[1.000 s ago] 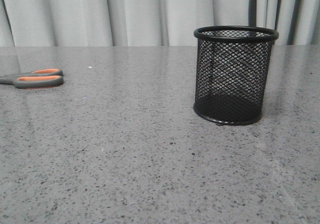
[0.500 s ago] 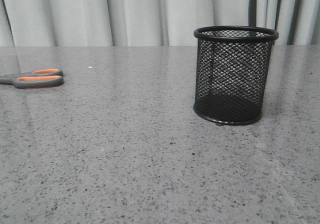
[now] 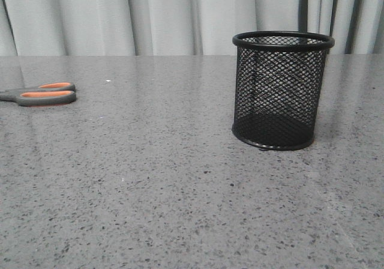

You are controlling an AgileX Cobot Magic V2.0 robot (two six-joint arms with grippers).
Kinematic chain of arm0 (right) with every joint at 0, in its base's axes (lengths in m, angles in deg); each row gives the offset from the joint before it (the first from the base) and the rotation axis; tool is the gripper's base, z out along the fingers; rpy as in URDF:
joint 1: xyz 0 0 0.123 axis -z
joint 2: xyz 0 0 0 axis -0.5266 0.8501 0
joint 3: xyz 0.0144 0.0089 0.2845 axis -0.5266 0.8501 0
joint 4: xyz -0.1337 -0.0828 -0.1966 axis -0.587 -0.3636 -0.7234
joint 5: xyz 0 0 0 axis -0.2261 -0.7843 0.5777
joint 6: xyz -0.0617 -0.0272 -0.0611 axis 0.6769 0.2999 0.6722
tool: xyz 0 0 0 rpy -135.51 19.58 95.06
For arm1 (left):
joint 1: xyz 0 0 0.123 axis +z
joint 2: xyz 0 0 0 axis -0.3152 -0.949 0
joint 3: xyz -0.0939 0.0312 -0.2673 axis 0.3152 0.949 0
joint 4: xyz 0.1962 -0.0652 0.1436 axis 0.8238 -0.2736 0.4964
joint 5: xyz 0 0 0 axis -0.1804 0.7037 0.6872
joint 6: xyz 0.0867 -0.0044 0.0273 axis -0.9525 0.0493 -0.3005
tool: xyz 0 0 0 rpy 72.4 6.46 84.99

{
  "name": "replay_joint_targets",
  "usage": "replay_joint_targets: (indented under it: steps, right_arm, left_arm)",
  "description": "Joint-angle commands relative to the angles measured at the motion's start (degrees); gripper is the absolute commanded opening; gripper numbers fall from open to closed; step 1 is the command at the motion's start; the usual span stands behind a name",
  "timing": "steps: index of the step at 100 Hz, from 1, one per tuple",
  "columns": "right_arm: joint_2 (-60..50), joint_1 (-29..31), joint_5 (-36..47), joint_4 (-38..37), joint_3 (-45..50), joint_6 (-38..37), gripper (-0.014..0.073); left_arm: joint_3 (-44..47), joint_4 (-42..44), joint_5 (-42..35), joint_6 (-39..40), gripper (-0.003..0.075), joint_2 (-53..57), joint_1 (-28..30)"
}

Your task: Put scissors into bucket

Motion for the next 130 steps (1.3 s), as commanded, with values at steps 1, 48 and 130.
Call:
replay_joint_targets:
  steps: [1, 48, 130]
  right_arm:
    - [-1.0, 0.4, 4.1, -0.5, 1.5, 0.3, -0.0049]
    - [-1.0, 0.4, 6.2, 0.4, 1.5, 0.3, -0.0049]
    - [-1.0, 0.4, 6.3, 33.3, -1.2, 0.3, -0.0049]
  left_arm:
    - [1.0, 0.0, -4.4, 0.6, -0.002, 1.5, 0.0]
    - [1.0, -2.0, -4.4, 0.6, -0.002, 1.5, 0.0]
    - [-0.9, -36.3, -3.6, 0.6, -0.0021, 1.5, 0.0]
